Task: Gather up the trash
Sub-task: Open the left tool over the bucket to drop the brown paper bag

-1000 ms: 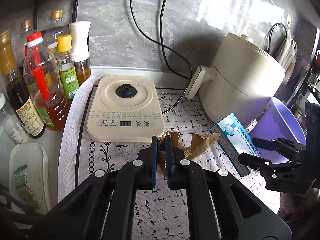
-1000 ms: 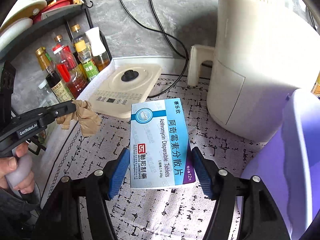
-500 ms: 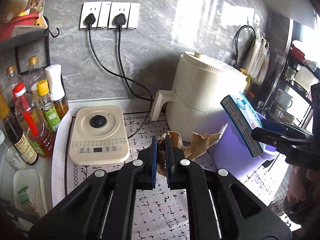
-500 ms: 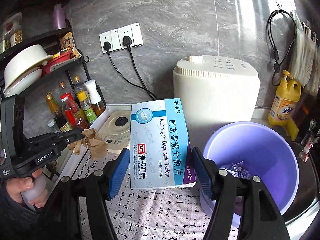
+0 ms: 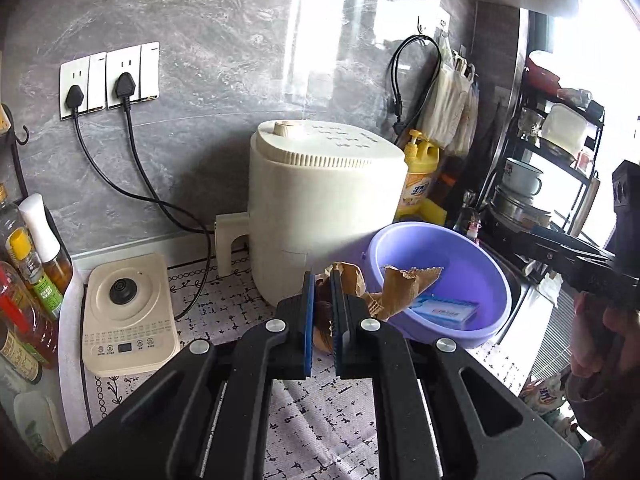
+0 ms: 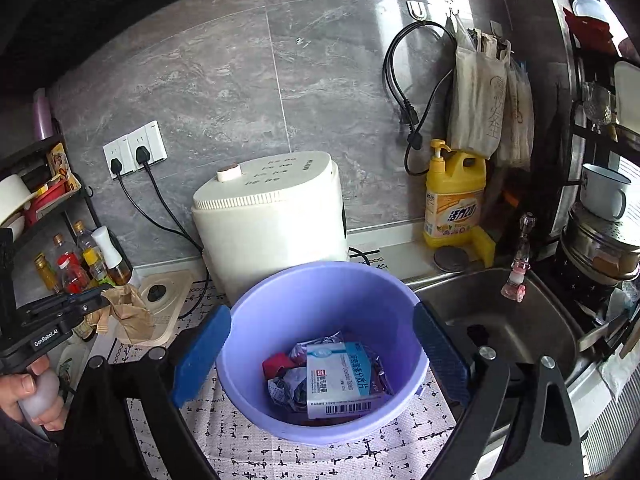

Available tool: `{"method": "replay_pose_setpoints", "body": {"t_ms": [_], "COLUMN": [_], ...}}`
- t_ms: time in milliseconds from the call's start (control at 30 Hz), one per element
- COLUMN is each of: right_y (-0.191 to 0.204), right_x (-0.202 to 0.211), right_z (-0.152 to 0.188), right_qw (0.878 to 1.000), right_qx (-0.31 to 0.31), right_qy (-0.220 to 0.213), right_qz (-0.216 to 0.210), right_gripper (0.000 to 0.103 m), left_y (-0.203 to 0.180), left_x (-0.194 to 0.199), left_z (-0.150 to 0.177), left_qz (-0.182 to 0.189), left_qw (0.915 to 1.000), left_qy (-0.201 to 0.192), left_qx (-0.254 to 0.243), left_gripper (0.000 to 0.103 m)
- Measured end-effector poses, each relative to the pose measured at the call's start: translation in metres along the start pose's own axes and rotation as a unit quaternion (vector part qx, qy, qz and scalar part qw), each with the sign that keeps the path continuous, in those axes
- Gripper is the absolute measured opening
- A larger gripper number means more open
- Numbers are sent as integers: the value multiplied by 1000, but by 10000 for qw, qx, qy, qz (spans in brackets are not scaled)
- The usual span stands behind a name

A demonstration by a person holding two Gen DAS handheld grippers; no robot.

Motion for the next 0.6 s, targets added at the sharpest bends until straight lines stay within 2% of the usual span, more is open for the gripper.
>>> {"method": "replay_pose_setpoints", "body": {"t_ms": [267, 600], "right_y": [-55, -93], "right_x": [26, 48], "right_z": [13, 19], "right_qw": [9990, 9975], "right_qx": [-369, -640], "right_qy": [-121, -212], "right_qz": [198, 209], "right_gripper": [94, 94], "left_y": [-52, -101], "left_x": [-11, -33], "left_z": [-22, -43], "left_qz": [198, 319], "left_qw": [9990, 9968], "left_qy": [-27, -12], "left_qx": [-407, -730], "left_gripper": [8, 8]}}
Point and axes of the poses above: each gripper's, at about its wrist camera, not at the fingertips, and x roughly against the way its jaws point, y to its left, z to its underside, the point moved 10 cm from there along -x, roughly the way its jaws point, and after that the axes turned 6 degrees about y, right-handed, at the moved point
